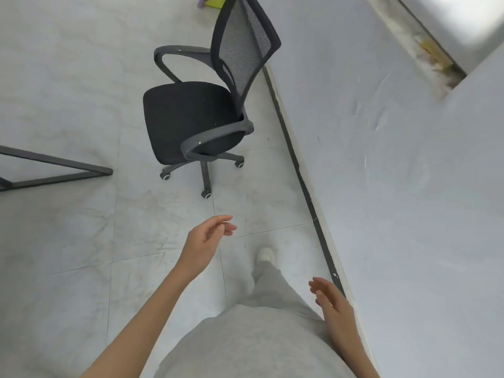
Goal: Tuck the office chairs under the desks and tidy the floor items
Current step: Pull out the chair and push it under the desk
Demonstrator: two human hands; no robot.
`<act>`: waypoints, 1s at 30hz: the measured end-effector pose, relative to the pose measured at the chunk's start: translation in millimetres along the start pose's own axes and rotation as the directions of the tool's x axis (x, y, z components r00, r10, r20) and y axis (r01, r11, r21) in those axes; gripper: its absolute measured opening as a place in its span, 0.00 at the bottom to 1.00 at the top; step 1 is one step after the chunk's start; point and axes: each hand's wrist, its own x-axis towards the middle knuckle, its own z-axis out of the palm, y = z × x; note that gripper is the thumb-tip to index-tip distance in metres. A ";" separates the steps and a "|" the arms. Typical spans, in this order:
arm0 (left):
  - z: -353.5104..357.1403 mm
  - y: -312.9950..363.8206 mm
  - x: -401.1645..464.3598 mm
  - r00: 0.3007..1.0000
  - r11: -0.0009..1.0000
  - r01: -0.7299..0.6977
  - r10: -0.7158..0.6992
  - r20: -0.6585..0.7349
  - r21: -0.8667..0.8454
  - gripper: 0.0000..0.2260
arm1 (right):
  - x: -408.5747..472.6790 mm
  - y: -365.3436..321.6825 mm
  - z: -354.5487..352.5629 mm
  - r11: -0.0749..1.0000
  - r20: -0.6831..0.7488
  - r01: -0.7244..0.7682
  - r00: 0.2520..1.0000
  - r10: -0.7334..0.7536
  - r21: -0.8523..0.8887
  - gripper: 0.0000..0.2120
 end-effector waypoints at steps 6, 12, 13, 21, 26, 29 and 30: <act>9.7 18.8 123.7 0.995 0.999 0.048 -0.048 -0.084 -0.005 0.13 | 164.8 -91.5 15.5 0.994 0.110 0.089 0.991 -0.082 -0.061 0.16; 3.8 30.7 198.0 0.938 0.974 0.197 -0.219 -0.268 -0.108 0.14 | 327.1 -234.0 29.0 0.959 0.237 0.266 0.942 -0.239 -0.093 0.13; 1.2 34.7 210.4 0.928 0.970 0.215 -0.239 -0.287 -0.114 0.14 | 349.6 -255.2 33.0 0.955 0.255 0.282 0.934 -0.252 -0.092 0.13; -23.0 78.6 362.6 0.902 0.973 0.197 -0.227 -0.368 -0.118 0.12 | 499.3 -390.0 66.1 0.888 0.273 0.456 0.863 -0.426 -0.057 0.13; -38.4 144.8 481.5 0.961 0.992 0.109 -0.087 -0.263 0.070 0.10 | 580.5 -464.6 74.6 0.901 0.217 0.431 0.885 -0.411 -0.054 0.12; -32.2 183.4 543.6 0.978 0.987 0.073 -0.042 -0.203 0.146 0.11 | 633.2 -509.5 87.8 0.956 0.275 0.284 0.927 -0.255 -0.070 0.14; -27.2 192.9 561.9 0.982 0.985 0.059 -0.029 -0.187 0.160 0.12 | 651.0 -523.1 94.4 0.979 0.303 0.198 0.937 -0.174 -0.053 0.14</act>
